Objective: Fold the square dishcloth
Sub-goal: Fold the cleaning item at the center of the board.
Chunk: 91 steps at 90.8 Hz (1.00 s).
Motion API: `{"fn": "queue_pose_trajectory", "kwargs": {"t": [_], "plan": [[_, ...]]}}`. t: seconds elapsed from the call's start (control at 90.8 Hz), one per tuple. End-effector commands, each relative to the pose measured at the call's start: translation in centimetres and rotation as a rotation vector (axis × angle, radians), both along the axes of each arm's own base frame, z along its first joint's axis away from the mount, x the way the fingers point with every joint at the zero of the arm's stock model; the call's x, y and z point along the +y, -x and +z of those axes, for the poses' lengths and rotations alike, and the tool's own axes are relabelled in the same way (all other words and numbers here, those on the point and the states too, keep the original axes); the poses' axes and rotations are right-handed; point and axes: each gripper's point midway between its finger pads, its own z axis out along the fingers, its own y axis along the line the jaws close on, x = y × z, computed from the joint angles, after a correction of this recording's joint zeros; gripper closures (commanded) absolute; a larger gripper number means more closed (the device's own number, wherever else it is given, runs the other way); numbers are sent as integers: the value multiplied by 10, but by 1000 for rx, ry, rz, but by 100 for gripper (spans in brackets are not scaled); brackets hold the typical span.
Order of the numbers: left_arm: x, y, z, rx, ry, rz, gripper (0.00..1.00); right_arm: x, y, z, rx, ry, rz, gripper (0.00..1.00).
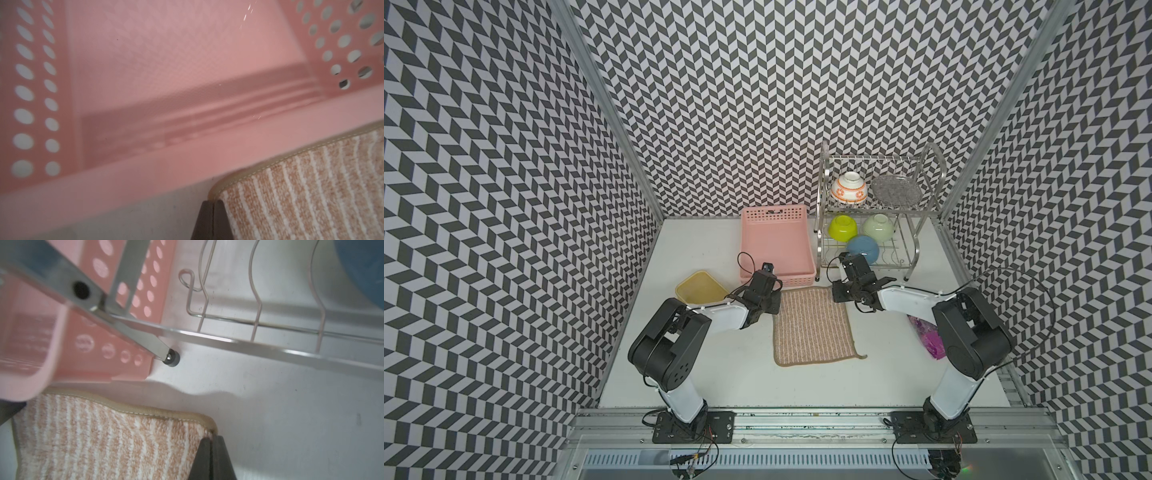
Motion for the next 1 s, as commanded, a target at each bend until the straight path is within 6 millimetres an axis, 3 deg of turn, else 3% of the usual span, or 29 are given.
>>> {"fn": "queue_pose_trajectory", "kwargs": {"t": [0.0,0.264,0.408,0.672,0.991], "plan": [[-6,-4,35,-117,62,-39,100,3,-3,25,-99,-44,11,92],[-5,16,73,-254,147,-107,100,1,10,51,-197,-113,28,92],[-1,15,89,-330,139,-106,100,4,8,69,-254,-146,41,92],[-1,-4,88,-347,90,-91,100,10,-9,69,-263,-138,30,92],[-2,25,81,-334,169,-144,100,10,24,65,-245,-218,62,92]]}}
